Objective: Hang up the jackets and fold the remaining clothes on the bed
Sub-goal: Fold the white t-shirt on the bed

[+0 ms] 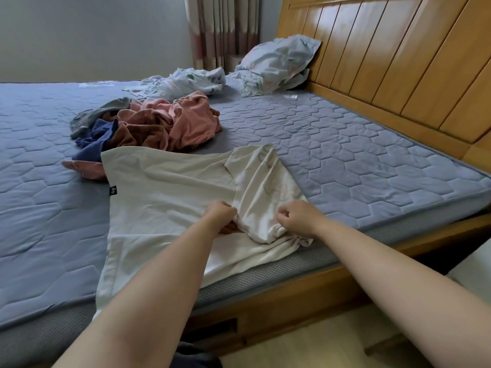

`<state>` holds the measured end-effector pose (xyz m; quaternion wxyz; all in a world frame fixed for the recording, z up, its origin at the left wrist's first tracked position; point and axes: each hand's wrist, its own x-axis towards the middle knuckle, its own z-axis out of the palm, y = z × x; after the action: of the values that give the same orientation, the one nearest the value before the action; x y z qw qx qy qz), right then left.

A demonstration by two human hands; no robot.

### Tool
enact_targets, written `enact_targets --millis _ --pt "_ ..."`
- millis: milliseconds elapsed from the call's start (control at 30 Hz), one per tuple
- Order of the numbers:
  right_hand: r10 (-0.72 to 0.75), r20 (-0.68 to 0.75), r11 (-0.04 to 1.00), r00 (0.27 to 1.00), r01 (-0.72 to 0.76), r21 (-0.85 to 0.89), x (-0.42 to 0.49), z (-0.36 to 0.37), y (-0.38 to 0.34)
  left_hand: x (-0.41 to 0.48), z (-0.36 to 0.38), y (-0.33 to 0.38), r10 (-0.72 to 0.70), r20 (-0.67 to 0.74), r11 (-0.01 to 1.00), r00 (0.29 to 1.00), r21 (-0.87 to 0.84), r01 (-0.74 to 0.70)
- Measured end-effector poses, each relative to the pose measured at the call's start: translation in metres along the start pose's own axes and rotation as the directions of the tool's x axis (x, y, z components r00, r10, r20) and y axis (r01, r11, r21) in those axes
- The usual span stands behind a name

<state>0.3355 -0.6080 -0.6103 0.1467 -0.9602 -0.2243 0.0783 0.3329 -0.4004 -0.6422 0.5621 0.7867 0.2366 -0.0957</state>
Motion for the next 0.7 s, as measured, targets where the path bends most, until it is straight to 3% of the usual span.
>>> enact_targets --millis 133,267,333,433,567,700 --pt "0.012 0.218 0.998 0.976 0.003 -0.067 0.005 -0.001 -0.001 0.007 0.003 -0.001 -0.009 0.027 0.999 1.0 0.047 0.008" --pt "0.095 0.363 0.979 0.927 -0.153 0.132 0.018 -0.011 0.001 0.019 0.001 0.004 -0.044 0.08 0.994 0.996 0.104 0.036" --pt "0.107 0.244 0.965 0.964 -0.16 0.209 0.037 -0.015 0.002 0.029 -0.003 0.008 -0.032 0.048 0.987 0.998 0.159 0.024" --pt "0.09 -0.064 0.995 0.994 -0.087 0.05 0.076 -0.007 0.005 0.05 -0.006 0.011 0.106 -0.07 0.974 0.992 0.207 -0.09" --pt "0.188 0.029 0.976 0.982 -0.183 -0.122 0.123 0.01 0.006 0.072 -0.008 0.016 0.351 -0.261 0.928 0.899 0.225 -0.297" --pt "0.28 0.112 0.959 0.953 -0.282 0.002 0.158 0.018 0.011 0.104 -0.011 0.031 0.438 -0.367 0.895 0.821 0.266 -0.359"
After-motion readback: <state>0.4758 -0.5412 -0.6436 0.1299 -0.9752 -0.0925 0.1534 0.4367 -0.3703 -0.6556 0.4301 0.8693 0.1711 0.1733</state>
